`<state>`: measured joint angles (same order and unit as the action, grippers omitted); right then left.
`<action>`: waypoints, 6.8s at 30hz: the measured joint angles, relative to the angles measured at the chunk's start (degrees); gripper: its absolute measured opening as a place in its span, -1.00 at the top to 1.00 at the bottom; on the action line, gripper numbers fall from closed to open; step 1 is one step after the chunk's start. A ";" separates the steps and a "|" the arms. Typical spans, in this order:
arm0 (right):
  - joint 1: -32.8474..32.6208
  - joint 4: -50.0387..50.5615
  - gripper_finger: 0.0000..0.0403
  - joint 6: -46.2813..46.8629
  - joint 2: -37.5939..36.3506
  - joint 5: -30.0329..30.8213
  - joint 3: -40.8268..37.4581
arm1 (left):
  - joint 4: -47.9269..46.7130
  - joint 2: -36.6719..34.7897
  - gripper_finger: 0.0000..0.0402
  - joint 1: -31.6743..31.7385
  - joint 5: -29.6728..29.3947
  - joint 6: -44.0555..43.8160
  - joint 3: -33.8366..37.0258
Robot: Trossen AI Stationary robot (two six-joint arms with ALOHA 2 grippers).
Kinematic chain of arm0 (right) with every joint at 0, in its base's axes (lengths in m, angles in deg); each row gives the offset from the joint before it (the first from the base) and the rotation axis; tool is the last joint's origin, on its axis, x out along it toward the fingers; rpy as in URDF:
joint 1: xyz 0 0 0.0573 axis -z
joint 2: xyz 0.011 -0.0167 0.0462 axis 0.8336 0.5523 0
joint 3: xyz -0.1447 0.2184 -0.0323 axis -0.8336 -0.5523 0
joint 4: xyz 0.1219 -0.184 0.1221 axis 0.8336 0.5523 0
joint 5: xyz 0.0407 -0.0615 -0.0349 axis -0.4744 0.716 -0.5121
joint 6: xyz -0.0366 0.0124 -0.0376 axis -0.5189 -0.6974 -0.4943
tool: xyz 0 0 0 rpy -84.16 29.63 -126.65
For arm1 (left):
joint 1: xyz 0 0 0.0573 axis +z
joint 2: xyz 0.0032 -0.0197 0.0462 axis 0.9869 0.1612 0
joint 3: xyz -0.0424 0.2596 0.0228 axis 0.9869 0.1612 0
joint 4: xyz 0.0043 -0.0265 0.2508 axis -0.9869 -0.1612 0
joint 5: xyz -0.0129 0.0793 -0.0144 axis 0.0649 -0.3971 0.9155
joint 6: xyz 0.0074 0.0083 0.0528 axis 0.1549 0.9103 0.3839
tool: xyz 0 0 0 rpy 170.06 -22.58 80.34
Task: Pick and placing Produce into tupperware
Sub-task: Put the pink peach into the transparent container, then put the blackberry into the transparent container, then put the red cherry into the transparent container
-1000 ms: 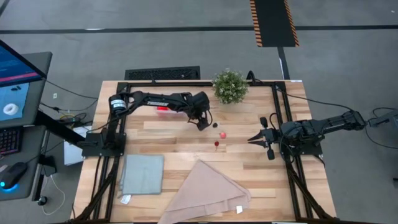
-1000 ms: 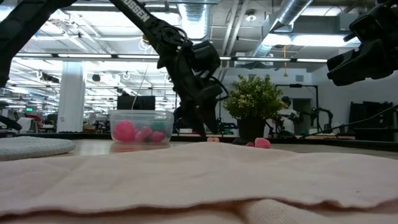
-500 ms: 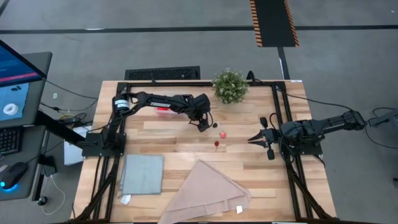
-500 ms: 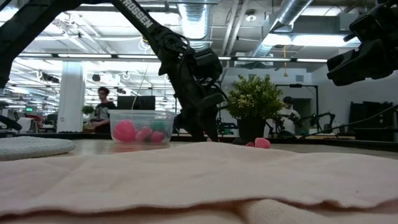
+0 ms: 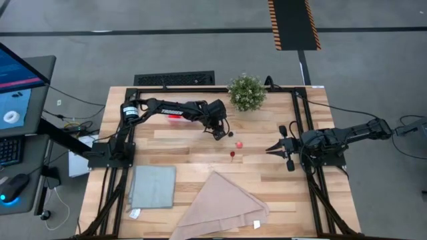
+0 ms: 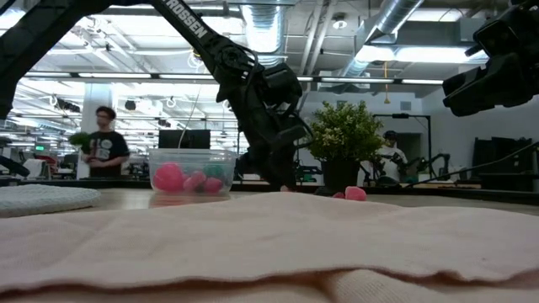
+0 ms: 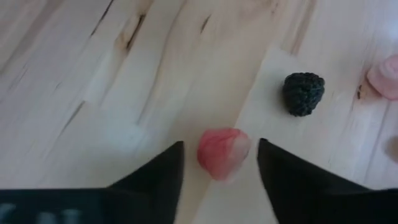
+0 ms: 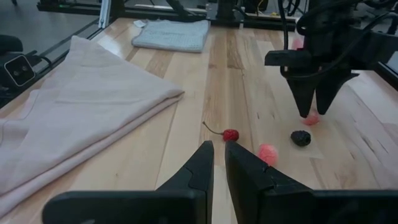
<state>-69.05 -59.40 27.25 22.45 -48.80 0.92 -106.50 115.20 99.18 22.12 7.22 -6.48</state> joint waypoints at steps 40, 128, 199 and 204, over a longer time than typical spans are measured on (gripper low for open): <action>-0.02 -0.01 0.68 -0.01 -0.04 -0.01 0.00 | -9.39 -27.54 0.84 0.31 -24.59 -12.10 14.91; 0.00 -0.02 0.68 0.01 2.96 -0.02 -0.02 | 11.27 3.88 0.70 -9.07 -13.93 -12.91 -1.62; 0.00 0.00 0.68 -0.01 2.96 -0.02 -0.02 | 21.84 3.24 -0.18 -18.84 -12.13 -17.25 5.82; -0.01 -0.04 0.68 -0.01 2.96 -0.02 -0.02 | 21.87 3.94 -0.10 -18.73 -12.01 -17.89 5.75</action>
<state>-69.07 -59.45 27.25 25.41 -48.82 0.90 -84.63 119.14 80.45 10.11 -10.67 -0.73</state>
